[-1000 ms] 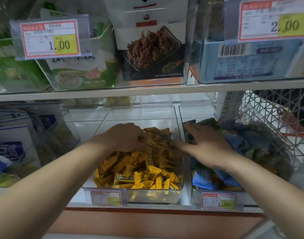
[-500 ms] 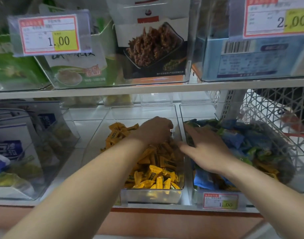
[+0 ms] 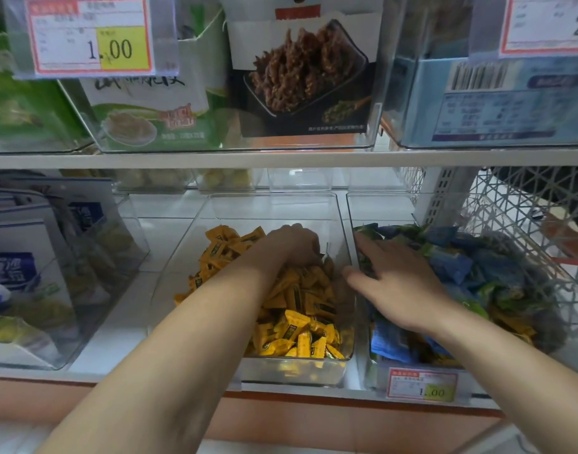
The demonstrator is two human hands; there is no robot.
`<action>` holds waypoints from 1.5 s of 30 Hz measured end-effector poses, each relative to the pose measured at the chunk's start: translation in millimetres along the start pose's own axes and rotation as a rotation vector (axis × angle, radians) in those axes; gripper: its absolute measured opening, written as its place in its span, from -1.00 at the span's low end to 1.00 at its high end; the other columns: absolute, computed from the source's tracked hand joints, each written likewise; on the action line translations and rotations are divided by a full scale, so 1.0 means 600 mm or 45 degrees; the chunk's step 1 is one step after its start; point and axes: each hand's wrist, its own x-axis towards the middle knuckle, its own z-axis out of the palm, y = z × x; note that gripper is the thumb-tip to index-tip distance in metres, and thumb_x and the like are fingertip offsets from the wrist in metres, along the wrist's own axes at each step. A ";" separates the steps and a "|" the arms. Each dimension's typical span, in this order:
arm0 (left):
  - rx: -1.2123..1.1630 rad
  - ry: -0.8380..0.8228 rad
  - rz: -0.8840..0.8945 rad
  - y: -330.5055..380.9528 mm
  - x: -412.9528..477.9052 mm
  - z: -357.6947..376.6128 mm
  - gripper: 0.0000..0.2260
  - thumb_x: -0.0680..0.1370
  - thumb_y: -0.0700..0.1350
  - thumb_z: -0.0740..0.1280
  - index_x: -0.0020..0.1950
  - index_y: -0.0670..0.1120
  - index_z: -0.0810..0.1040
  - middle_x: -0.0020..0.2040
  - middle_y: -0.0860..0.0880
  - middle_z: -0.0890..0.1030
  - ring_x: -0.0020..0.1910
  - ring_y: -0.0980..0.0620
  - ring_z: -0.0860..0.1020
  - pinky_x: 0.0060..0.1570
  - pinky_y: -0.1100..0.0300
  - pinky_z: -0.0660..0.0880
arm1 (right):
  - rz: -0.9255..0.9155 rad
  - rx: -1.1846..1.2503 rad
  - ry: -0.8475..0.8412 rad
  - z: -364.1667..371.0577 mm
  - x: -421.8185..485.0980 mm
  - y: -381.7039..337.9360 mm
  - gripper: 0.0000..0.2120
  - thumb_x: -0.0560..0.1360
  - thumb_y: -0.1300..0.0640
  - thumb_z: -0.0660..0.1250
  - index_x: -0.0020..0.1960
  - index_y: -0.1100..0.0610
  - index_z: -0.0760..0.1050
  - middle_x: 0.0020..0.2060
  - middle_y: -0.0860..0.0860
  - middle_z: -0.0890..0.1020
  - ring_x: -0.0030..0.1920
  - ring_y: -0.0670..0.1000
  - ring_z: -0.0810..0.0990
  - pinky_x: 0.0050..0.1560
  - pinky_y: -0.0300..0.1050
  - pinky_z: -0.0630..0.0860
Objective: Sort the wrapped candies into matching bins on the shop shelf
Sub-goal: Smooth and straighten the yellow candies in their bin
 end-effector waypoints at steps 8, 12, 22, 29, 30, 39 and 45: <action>-0.173 0.330 0.207 -0.007 -0.051 -0.015 -0.87 0.51 0.07 0.41 0.01 0.12 0.53 -0.02 0.12 0.60 0.03 0.02 0.58 -0.10 0.15 0.40 | 0.012 0.000 0.003 0.001 0.001 0.002 -0.38 0.56 -0.30 0.09 0.50 0.00 0.26 0.32 0.05 0.50 0.37 0.14 0.39 0.32 0.09 0.30; -0.601 0.599 0.149 -0.007 -0.114 -0.062 -0.88 0.54 0.08 0.39 0.04 0.11 0.56 -0.08 0.17 0.63 -0.05 0.13 0.59 -0.10 0.23 0.42 | 0.021 0.093 0.022 -0.001 -0.001 0.002 -0.34 0.50 -0.38 0.15 0.49 -0.04 0.30 0.39 0.00 0.47 0.39 0.11 0.39 0.36 0.06 0.35; -1.221 0.489 0.224 0.077 -0.268 -0.089 -0.88 0.52 -0.05 0.47 0.03 0.03 0.61 -0.08 0.04 0.73 -0.08 0.09 0.68 0.01 0.13 0.59 | -0.153 0.669 0.413 -0.035 -0.018 -0.031 -0.67 0.59 -0.03 0.34 0.35 -0.06 0.54 0.07 -0.15 0.68 0.10 -0.10 0.62 0.08 -0.28 0.50; -0.493 0.627 -0.157 0.002 -0.355 -0.069 -0.68 0.52 0.17 0.30 0.25 0.12 0.52 0.14 0.07 0.64 0.12 0.01 0.59 0.07 0.04 0.56 | 0.029 -0.117 0.497 -0.049 -0.040 0.032 -0.76 0.62 -0.01 0.25 0.23 -0.05 0.59 0.19 -0.05 0.64 0.13 0.08 0.61 -0.02 -0.07 0.49; -0.405 0.686 -0.206 -0.019 -0.371 -0.064 -0.69 0.53 0.13 0.30 0.26 0.12 0.52 0.16 0.06 0.64 0.14 -0.02 0.58 0.05 0.03 0.56 | 0.053 -0.243 0.365 -0.048 -0.042 0.038 -0.70 0.64 -0.07 0.17 0.26 -0.07 0.57 0.25 -0.07 0.61 0.19 0.08 0.57 0.06 -0.05 0.48; -0.523 0.703 -0.454 -0.139 -0.425 -0.013 -0.53 0.56 -0.05 0.33 0.46 -0.08 0.39 0.36 -0.17 0.50 0.31 -0.17 0.49 0.25 0.02 0.46 | -0.134 -0.239 0.340 -0.046 -0.021 -0.089 -0.62 0.52 -0.19 0.22 0.20 -0.04 0.60 0.14 -0.01 0.64 0.10 0.11 0.59 -0.14 -0.13 0.43; -0.742 0.700 -0.459 -0.156 -0.411 0.013 -0.69 0.59 -0.08 0.24 0.31 -0.02 0.54 0.25 -0.09 0.62 0.21 -0.15 0.57 0.16 -0.02 0.53 | -0.393 0.090 -0.141 0.034 0.089 -0.234 -0.56 0.46 -0.27 0.25 0.28 -0.16 0.54 0.26 -0.09 0.53 0.26 0.02 0.50 0.18 -0.02 0.49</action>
